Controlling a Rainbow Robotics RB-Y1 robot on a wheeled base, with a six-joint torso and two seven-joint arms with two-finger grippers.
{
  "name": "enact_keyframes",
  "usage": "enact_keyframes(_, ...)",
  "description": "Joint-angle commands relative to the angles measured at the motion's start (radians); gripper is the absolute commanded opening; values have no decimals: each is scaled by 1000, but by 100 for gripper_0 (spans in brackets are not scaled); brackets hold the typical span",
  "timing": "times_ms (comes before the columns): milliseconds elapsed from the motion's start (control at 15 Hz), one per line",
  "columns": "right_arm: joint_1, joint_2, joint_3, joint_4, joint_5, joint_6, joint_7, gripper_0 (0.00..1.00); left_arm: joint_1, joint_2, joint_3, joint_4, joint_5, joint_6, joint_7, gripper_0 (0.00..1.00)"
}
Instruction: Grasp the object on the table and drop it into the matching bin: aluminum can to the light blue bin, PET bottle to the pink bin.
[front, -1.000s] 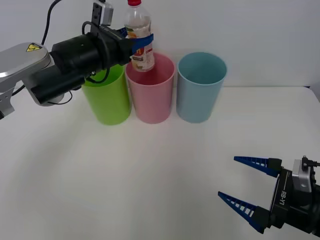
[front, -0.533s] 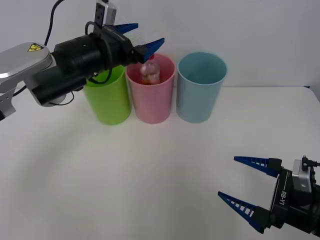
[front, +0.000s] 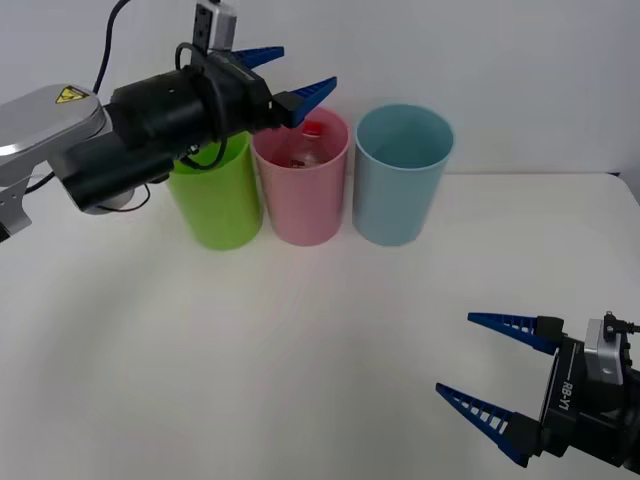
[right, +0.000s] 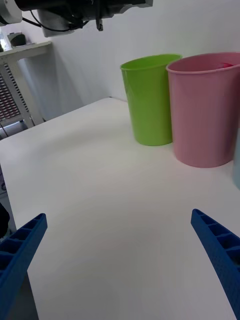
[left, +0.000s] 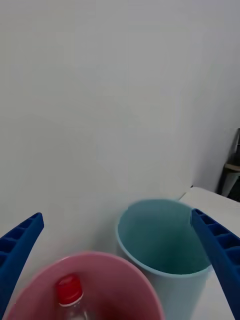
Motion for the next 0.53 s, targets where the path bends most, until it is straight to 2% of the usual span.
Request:
enact_keyframes(67,0,0,0,0,0,0,0,100,0,20,0,-4,30,-44,-5,100)
enact_keyframes(400,0,0,0,0,0,0,0,100,45,103,2,-15,148,-256,-52,100)
enact_keyframes(533,0,0,0,0,0,0,0,100,89,154,5,-61,201,-293,-110,100)
